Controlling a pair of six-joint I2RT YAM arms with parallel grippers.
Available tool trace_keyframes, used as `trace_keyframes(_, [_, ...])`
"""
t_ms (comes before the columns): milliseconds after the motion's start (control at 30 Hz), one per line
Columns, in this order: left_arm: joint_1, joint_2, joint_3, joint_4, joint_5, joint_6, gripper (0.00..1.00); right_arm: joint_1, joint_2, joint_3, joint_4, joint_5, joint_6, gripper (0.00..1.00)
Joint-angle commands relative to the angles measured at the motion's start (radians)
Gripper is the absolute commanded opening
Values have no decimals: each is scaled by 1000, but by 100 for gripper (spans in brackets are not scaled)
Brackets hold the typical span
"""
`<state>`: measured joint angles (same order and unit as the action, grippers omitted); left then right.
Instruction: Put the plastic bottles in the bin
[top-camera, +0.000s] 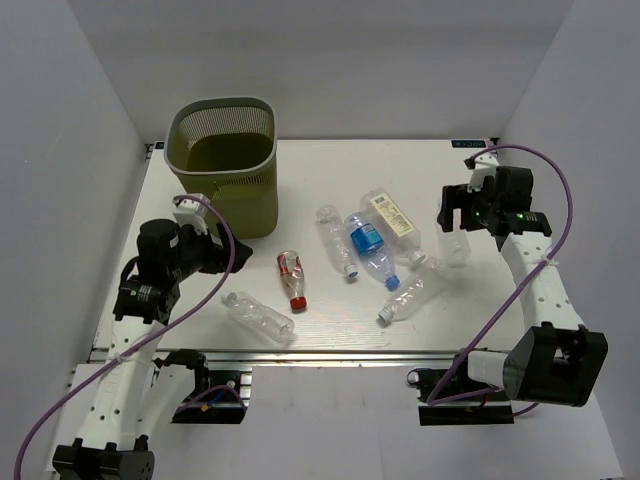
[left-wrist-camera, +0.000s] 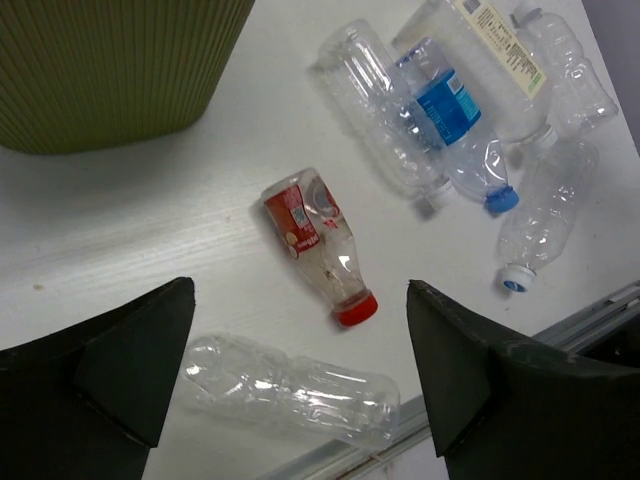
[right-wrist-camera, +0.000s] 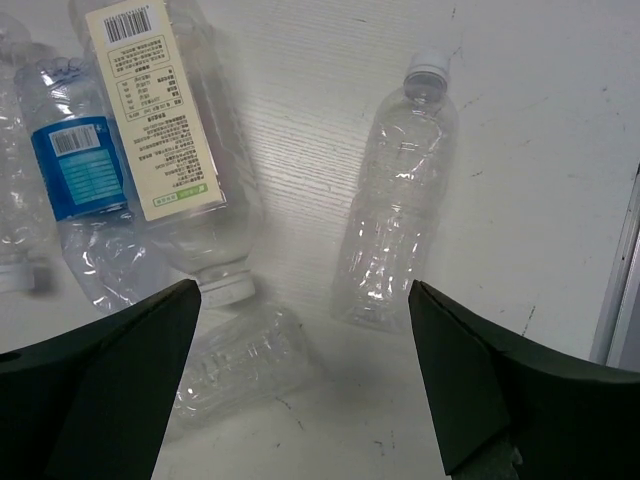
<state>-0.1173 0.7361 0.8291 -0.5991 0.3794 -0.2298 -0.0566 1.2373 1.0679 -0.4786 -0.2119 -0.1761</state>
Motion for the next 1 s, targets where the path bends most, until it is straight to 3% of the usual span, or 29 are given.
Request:
trace_keyframes(0, [1, -14, -30, -63, 12, -57, 92, 0, -12, 32, -24, -18, -37, 90])
trace_keyframes(133, [1, -14, -30, -102, -37, -167, 78, 0, -12, 34, -83, -55, -199, 90])
trace_keyframes(233, [1, 8, -12, -160, -85, -239, 71, 1, -18, 17, -91, 3, -261, 90])
trace_keyframes(400, [1, 8, -21, -246, -129, -304, 72, 0, -59, -29, -66, 117, -336, 90])
trace_keyframes(600, [1, 17, -64, -284, -177, -367, 80, -2, -82, -91, -95, 45, -346, 90])
trace_keyframes(667, [-8, 51, -64, -284, -204, -405, 81, 0, -82, -103, -101, -18, -312, 0])
trace_keyframes(767, [-8, 51, -64, -329, -224, -474, 82, 1, -82, -106, -80, -49, -251, 0])
trace_keyframes(800, [-19, 51, -64, -343, -224, -494, 82, 1, -82, -106, -78, -56, -243, 5])
trace_keyframes(833, [-19, 51, -83, -356, -208, -517, 84, 3, -78, -103, -77, -64, -237, 38])
trace_keyframes(867, [-19, 51, -102, -357, -173, -532, 84, 1, -65, -95, -80, -95, -235, 90])
trace_keyframes(967, [-28, 65, -171, -357, -143, -569, 89, 1, -30, -76, -77, -121, -232, 90])
